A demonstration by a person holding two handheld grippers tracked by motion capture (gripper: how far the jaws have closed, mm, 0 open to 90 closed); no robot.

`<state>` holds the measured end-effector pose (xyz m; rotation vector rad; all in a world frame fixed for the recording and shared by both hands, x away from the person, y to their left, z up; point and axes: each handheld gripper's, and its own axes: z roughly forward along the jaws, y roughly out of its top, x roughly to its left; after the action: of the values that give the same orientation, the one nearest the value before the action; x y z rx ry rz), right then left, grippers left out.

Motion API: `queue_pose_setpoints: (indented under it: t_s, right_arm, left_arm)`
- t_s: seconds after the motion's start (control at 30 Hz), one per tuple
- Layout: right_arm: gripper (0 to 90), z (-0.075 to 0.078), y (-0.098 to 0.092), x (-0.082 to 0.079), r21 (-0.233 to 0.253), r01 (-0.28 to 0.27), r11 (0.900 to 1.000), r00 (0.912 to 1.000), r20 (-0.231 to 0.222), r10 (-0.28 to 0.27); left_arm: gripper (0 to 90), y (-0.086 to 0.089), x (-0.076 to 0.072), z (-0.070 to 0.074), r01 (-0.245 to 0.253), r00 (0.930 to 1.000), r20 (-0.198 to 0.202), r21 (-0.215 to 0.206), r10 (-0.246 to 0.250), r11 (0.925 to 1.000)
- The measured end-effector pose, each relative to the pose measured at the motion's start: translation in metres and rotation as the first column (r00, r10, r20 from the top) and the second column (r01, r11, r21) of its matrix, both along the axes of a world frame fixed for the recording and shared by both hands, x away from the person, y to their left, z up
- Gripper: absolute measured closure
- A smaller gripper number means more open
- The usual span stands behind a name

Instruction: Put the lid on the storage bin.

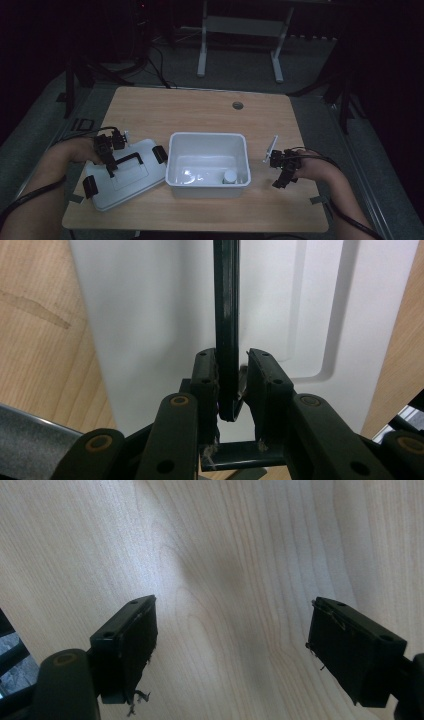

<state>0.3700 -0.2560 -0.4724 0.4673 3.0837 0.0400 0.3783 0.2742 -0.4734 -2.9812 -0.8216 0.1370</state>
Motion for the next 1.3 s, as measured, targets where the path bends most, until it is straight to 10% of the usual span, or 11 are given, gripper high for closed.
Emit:
queue_pose_setpoints:
  t_s: [0.63,1.3]
  right_arm:
    - [19.4,-0.002,-0.004,-0.002,0.006,0.012,1.000,0.9999,0.001,-0.012]
    - [19.4,-0.005,-0.011,-0.008,0.024,0.026,0.999,0.9997,0.002,-0.026]
  left_arm:
    - [84.0,0.002,-0.002,0.009,-0.027,0.9996,0.007,-0.116,0.027,0.9929]
    - [84.0,0.015,-0.029,0.089,-0.023,0.9951,0.094,-0.071,0.030,0.9972]
